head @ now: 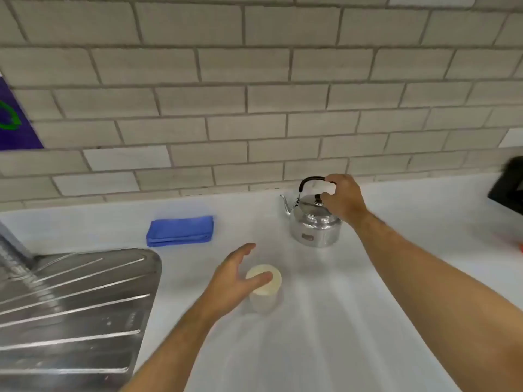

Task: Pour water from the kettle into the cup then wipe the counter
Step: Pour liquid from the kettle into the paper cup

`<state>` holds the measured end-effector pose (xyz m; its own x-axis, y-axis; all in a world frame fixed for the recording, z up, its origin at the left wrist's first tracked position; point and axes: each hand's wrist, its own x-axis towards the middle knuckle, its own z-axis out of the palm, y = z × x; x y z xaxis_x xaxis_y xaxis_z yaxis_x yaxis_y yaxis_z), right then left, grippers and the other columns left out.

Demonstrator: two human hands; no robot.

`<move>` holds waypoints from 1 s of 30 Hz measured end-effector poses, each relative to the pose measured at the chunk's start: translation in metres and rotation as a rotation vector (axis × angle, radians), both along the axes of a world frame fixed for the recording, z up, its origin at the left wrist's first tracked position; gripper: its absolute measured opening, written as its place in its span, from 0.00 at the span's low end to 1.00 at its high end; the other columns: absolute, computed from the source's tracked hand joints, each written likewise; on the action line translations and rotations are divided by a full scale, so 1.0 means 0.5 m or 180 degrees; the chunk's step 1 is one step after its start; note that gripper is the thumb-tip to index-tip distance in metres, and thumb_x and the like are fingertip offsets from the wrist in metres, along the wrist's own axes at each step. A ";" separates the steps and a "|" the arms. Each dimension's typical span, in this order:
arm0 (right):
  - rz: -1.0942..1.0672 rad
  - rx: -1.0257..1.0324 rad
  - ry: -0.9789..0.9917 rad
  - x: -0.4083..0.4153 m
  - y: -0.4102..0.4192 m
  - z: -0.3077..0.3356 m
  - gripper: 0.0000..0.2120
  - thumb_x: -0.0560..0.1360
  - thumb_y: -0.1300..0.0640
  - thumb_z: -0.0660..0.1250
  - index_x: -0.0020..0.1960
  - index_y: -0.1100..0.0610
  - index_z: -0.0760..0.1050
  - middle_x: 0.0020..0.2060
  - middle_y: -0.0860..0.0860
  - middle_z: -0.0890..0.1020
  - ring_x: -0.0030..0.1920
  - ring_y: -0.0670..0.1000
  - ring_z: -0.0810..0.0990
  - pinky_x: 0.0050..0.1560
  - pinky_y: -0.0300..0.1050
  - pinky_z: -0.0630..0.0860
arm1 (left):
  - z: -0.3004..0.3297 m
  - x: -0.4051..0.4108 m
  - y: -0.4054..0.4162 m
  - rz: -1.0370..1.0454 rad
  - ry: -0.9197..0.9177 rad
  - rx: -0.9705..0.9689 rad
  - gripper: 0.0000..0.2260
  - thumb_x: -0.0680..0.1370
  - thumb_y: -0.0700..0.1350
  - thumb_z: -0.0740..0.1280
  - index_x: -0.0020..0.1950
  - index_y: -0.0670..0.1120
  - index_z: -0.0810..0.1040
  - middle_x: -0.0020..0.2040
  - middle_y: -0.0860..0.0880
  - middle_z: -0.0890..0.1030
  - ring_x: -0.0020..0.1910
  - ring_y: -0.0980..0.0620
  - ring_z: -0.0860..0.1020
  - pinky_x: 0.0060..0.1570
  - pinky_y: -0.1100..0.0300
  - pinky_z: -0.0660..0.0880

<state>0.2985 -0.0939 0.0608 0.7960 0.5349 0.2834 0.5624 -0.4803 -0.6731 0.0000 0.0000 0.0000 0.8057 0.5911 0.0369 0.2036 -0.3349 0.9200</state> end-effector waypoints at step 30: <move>-0.0073 0.0131 0.0725 0.052 -0.019 -0.051 0.35 0.59 0.31 0.73 0.19 0.54 0.56 0.16 0.44 0.57 0.20 0.47 0.57 0.31 0.44 0.58 | -0.139 0.022 -0.059 0.0707 -0.0076 -0.0580 0.31 0.60 0.45 0.82 0.58 0.60 0.74 0.51 0.64 0.81 0.52 0.64 0.79 0.46 0.71 0.75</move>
<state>0.3246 -0.1035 0.0353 0.8537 0.5077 0.1162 0.3830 -0.4606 -0.8007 0.0110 -0.0297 -0.0696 0.6560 0.7517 -0.0687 0.2311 -0.1133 0.9663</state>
